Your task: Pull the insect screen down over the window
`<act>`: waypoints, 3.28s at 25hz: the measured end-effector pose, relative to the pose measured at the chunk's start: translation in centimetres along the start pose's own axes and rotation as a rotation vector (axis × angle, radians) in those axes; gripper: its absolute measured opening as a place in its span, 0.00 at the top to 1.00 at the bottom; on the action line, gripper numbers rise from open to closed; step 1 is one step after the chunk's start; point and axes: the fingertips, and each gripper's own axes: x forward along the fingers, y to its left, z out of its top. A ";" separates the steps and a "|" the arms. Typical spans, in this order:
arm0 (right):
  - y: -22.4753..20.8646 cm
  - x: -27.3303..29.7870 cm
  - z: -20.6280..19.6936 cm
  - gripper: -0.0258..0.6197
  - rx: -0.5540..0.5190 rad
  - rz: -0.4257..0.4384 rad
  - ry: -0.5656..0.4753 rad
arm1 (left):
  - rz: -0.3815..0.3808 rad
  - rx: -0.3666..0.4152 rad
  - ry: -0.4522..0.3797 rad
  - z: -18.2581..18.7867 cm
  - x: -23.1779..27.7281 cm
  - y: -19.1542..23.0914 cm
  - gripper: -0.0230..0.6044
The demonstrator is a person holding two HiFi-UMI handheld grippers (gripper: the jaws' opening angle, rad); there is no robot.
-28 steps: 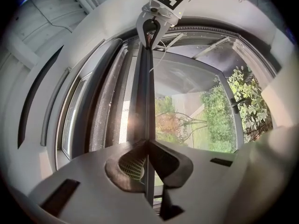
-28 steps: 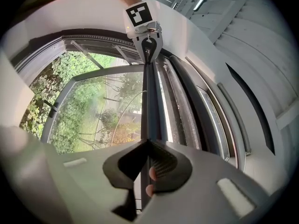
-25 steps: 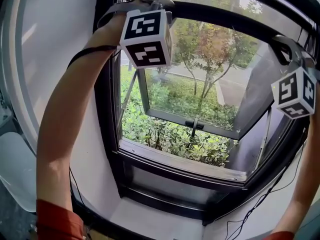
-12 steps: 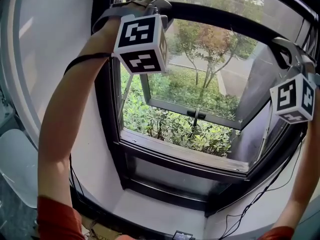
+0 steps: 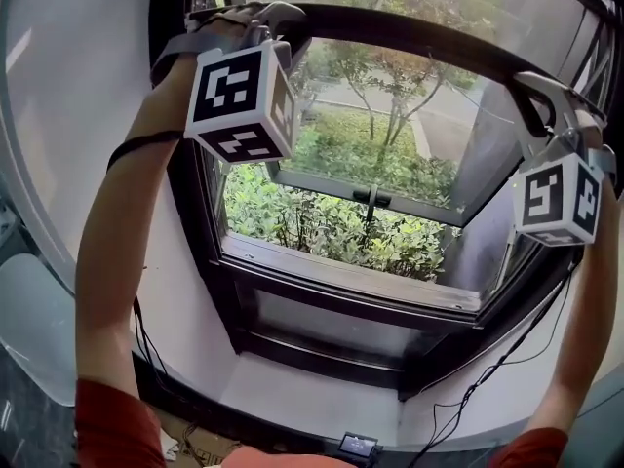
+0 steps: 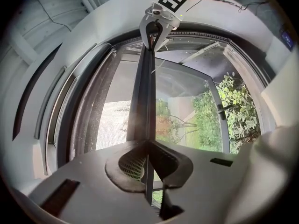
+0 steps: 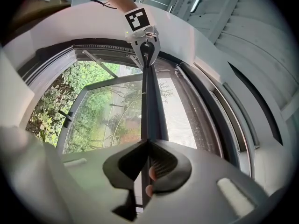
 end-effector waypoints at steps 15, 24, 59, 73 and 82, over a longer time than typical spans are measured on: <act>6.1 -2.4 0.4 0.91 0.037 0.065 0.003 | -0.029 -0.012 -0.003 -0.1 -2.1 -6.0 0.92; 9.2 -3.5 0.6 0.91 0.057 0.067 0.022 | -0.049 -0.013 0.002 -0.3 -3.0 -9.3 0.92; 24.3 -9.1 1.7 0.91 0.210 0.243 0.039 | -0.223 -0.059 0.010 -0.4 -7.8 -24.8 0.92; 29.4 -10.9 1.9 0.91 0.271 0.358 0.054 | -0.334 -0.067 0.006 -0.5 -9.3 -30.1 0.92; 32.3 -12.0 2.3 0.91 0.320 0.408 0.071 | -0.391 -0.071 0.012 -0.7 -10.3 -33.2 0.92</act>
